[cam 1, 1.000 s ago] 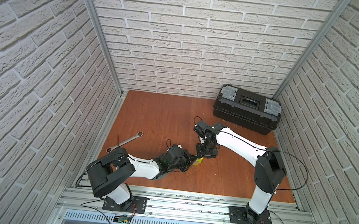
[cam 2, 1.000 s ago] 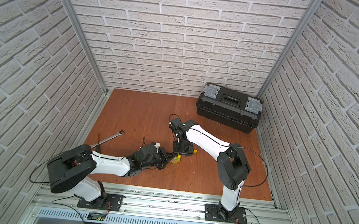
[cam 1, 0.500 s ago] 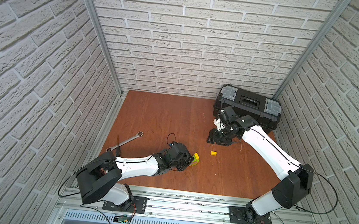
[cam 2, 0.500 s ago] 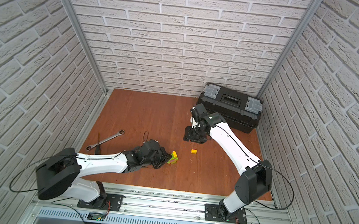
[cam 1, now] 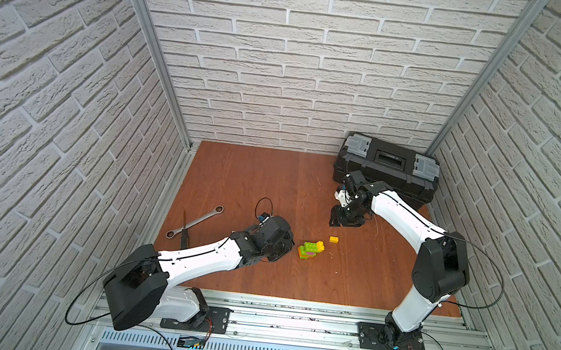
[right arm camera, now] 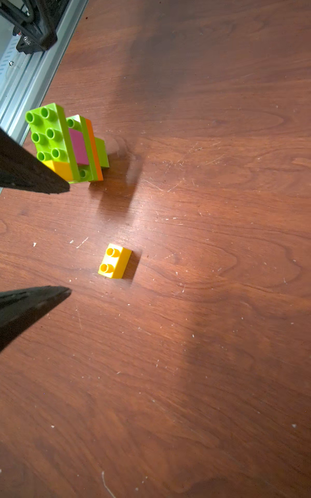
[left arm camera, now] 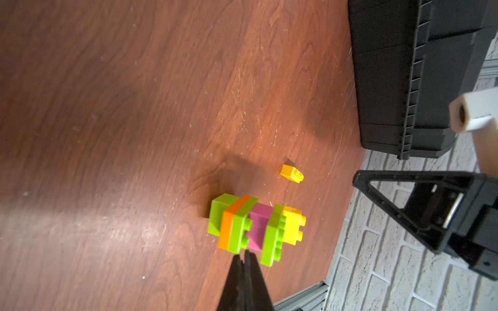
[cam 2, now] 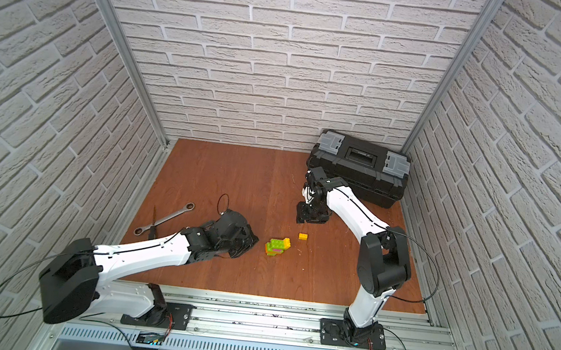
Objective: Assemble a carrot with lego
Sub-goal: Adjust the lego brick at the center of the board.
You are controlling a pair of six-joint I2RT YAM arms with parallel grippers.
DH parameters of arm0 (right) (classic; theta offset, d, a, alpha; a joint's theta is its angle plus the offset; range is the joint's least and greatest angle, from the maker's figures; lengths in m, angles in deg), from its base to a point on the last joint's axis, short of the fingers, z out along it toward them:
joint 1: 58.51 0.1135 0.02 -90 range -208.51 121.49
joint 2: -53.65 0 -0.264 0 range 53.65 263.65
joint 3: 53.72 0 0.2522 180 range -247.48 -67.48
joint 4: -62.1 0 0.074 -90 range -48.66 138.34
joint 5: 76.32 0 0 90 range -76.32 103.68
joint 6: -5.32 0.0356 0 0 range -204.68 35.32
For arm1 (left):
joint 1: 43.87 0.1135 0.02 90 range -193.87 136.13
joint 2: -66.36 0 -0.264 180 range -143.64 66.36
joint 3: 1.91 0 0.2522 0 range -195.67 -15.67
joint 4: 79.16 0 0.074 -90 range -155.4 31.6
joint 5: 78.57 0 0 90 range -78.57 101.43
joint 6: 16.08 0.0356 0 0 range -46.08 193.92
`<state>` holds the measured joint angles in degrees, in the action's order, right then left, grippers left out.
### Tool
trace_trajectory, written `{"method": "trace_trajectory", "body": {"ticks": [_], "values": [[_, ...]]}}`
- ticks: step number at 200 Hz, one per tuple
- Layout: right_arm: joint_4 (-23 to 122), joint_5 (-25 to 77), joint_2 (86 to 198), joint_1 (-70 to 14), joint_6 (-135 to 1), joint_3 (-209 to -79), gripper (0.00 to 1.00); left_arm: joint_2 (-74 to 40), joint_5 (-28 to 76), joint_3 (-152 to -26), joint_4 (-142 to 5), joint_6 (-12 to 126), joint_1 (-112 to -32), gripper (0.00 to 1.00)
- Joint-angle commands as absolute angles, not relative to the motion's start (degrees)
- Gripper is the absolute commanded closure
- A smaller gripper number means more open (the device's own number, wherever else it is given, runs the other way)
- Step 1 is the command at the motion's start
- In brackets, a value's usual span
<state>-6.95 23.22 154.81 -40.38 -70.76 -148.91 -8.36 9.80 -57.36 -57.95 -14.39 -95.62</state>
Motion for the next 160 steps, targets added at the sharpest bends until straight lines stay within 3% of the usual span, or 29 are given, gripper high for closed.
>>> {"method": "trace_trajectory", "body": {"ticks": [1,35,53,80,97,138,160], "values": [[-5.42,23.01,157.93,-41.41,-72.37,-150.01,0.44,-6.61,7.24,-59.51,-55.03,-11.96,-95.3,0.96],[-4.84,22.93,161.42,-42.41,-70.46,-149.62,0.45,-2.77,4.97,-59.94,-50.0,-11.0,-95.02,0.95],[-4.68,23.22,162.57,-42.42,-69.45,-148.77,0.47,-1.62,4.56,-59.84,-48.15,-10.43,-94.89,0.88],[-4.05,24.11,162.88,-42.4,-67.81,-146.54,0.48,-0.71,3.79,-60.31,-45.5,-8.98,-94.76,0.59],[-4.22,24.03,162.59,-42.38,-66.25,-145.01,0.5,-0.52,3.39,-61.22,-44.06,-7.68,-94.76,0.48],[-3.6,23.75,161.0,-42.25,-63.13,-139.77,0.53,-1.11,3.11,-62.58,-42.7,-5.8,-94.76,0.45],[-3.25,23.08,158.04,-42.31,-61.71,-137.93,0.47,-1.65,3.86,-63.48,-42.42,-4.76,-94.76,0.4]]}}
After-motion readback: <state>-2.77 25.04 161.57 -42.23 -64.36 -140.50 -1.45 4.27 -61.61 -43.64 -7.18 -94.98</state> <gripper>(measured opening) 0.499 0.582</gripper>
